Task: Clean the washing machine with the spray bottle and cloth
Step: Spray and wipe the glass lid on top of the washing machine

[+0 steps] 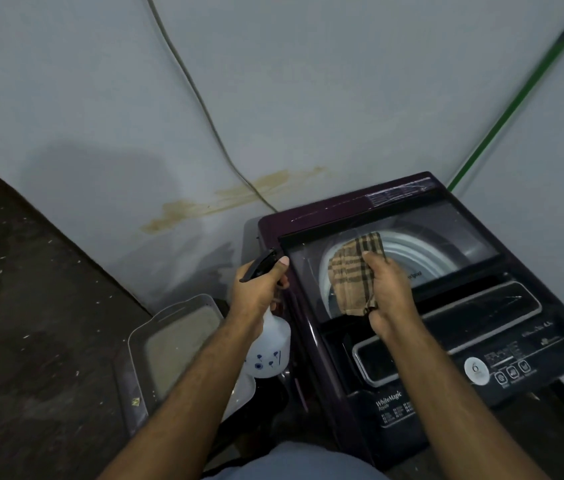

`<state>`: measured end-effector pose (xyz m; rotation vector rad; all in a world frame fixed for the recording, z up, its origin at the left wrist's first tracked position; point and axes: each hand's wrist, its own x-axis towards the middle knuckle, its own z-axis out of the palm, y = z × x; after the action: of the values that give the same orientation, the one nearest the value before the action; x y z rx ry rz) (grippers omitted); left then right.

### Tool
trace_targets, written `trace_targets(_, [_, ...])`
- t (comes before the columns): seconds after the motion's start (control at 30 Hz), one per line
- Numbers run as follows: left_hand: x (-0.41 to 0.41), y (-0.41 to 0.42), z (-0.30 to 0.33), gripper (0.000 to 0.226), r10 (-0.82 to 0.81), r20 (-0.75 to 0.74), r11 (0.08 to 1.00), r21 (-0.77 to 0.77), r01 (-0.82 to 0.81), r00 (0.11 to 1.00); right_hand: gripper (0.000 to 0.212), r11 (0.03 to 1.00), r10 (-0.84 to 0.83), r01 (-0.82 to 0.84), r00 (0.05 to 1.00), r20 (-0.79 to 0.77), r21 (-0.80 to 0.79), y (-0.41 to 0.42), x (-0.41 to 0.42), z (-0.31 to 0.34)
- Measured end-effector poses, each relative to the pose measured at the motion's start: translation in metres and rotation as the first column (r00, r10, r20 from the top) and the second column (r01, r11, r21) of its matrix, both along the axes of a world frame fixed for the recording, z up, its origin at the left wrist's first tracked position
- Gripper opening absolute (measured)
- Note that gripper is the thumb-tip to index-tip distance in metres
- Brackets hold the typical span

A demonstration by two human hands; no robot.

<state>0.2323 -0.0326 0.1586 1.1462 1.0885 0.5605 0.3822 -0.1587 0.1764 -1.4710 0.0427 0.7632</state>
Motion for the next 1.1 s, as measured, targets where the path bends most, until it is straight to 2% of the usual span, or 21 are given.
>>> trace_targets(0.17, [0.006,0.042,-0.009,0.014,-0.051,-0.057,0.999,0.002,0.052,0.997,0.023,0.998,-0.058,0.058,0.998,0.009,-0.01,0.036,-0.001,-0.004])
trace_targets(0.3, [0.014,0.068,-0.024,0.025,-0.047,-0.085,0.999,-0.021,0.046,0.995,0.025,0.995,-0.104,0.104,0.995,-0.006,0.005,0.06,-0.007,-0.007])
trace_targets(0.4, [0.018,0.079,-0.034,0.024,-0.04,-0.104,0.999,-0.035,0.037,0.994,0.024,0.992,-0.128,0.128,0.992,-0.014,0.003,0.068,-0.009,-0.01])
trace_targets(0.67, [0.03,0.083,-0.038,0.014,-0.057,-0.115,0.998,-0.025,0.055,0.992,0.026,0.982,-0.182,0.182,0.983,0.001,-0.041,0.059,0.008,-0.016])
trace_targets(0.93, [0.033,0.088,-0.037,0.026,-0.024,-0.144,1.0,-0.012,0.023,0.989,0.025,0.99,-0.135,0.136,0.991,0.016,-0.045,0.052,0.018,-0.017])
trace_targets(1.0, [0.033,0.09,-0.04,0.022,-0.01,-0.173,1.0,-0.005,0.009,0.985,0.025,0.991,-0.124,0.125,0.992,0.02,-0.045,0.051,0.019,-0.017])
trace_targets(1.1, [0.03,0.095,-0.042,0.005,-0.001,-0.196,1.0,-0.029,-0.005,0.981,0.024,0.993,-0.107,0.107,0.994,0.02,-0.045,0.051,0.019,-0.017])
